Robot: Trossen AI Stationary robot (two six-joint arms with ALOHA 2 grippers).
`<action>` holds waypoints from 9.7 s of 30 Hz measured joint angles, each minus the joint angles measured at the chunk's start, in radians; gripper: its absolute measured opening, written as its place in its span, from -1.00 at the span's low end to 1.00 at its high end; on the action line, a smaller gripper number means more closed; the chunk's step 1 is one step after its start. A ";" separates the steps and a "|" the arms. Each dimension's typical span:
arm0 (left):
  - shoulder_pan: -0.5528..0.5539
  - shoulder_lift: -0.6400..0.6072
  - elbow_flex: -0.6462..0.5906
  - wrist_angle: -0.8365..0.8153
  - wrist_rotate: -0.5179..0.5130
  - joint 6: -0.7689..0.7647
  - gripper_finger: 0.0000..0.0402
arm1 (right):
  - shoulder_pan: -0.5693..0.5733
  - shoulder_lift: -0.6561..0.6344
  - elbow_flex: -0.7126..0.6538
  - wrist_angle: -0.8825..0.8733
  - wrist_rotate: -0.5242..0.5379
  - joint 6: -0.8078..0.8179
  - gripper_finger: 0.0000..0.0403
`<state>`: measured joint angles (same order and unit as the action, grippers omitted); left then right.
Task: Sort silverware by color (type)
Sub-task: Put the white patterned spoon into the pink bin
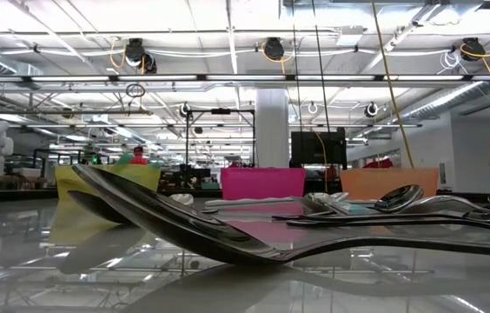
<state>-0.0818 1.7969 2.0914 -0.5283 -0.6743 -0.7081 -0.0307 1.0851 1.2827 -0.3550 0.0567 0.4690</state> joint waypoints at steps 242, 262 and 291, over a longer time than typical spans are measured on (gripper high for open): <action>-0.049 0.229 0.179 -0.318 -0.079 -0.636 -0.26 | -0.017 -0.011 0.001 -0.268 0.277 -0.423 -0.84; -0.140 0.013 0.179 -0.901 0.005 -0.445 -0.24 | -0.140 0.058 0.052 -0.218 0.176 -0.220 -0.84; -0.005 -0.153 0.168 -1.038 0.121 0.108 -0.24 | -0.497 0.661 0.433 -0.407 -0.143 -0.496 -0.84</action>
<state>-0.0864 1.6440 2.2593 -1.5660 -0.5530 -0.5997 -0.5279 1.7462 1.7153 -0.7624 -0.0862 -0.0267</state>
